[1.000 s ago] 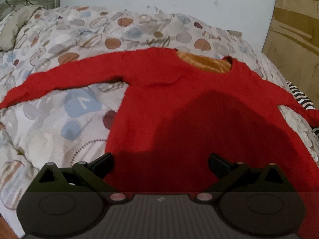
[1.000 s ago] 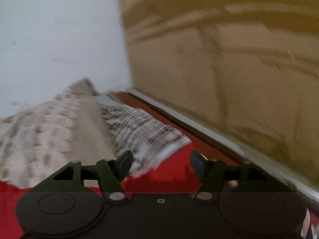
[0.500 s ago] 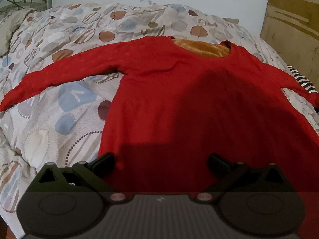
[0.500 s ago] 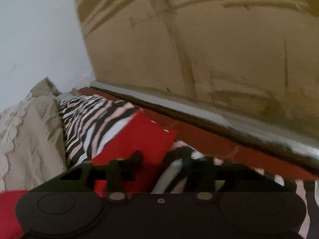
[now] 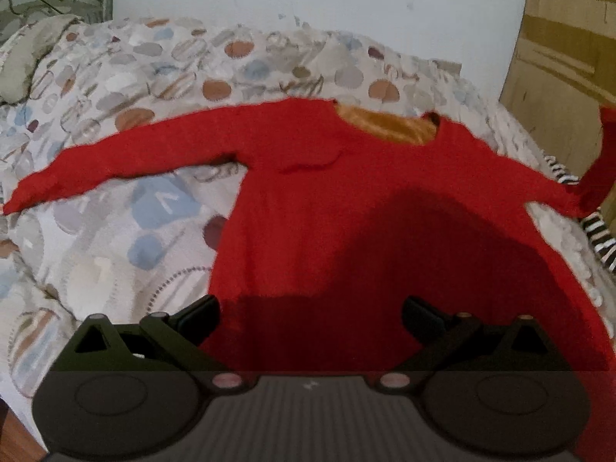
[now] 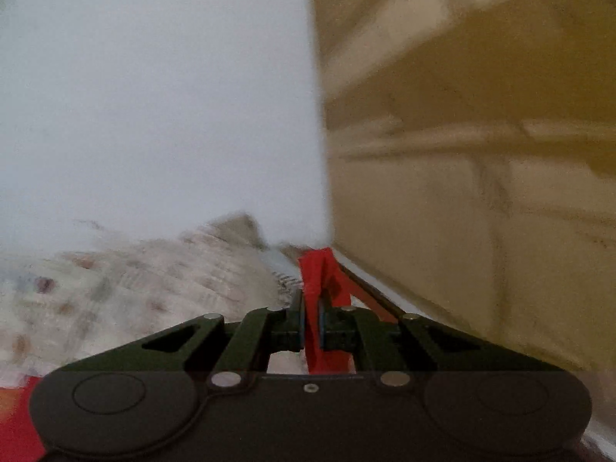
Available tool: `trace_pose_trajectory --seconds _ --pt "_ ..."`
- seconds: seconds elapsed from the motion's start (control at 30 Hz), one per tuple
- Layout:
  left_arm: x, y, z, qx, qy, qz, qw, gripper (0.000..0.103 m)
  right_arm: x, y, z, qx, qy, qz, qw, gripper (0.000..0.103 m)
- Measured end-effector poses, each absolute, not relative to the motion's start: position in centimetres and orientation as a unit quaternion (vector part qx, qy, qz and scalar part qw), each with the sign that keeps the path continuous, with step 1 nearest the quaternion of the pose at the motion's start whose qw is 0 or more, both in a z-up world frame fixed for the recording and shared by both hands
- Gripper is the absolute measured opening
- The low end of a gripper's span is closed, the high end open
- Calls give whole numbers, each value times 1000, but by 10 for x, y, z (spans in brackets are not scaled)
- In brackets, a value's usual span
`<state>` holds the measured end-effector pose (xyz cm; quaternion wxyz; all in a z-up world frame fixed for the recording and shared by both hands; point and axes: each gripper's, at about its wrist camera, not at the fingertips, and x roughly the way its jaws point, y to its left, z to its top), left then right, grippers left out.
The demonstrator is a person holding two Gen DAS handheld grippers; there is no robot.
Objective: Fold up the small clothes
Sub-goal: 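Close the right gripper on the red sleeve cuff, then carry the sleeve across the shirt body with the right gripper and release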
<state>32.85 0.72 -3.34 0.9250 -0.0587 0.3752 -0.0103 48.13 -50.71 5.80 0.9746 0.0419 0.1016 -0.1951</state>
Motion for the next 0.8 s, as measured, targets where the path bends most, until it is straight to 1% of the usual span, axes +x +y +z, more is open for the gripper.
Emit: trace_pose_trajectory --seconds 0.2,0.37,0.53,0.63,0.8 --pt "308 27 -8 -75 347 8 935 103 463 -408 127 2 67 -61 996 6" --pt "291 47 2 -94 339 16 936 103 442 -322 142 -19 84 40 995 6" --pt "274 66 5 -101 338 35 935 103 414 -244 112 -5 148 133 980 6" --pt "267 76 4 -105 336 48 935 103 390 -206 73 -16 198 176 964 5" --pt "262 83 0 -105 340 58 933 103 348 -156 1 -81 252 201 943 5"
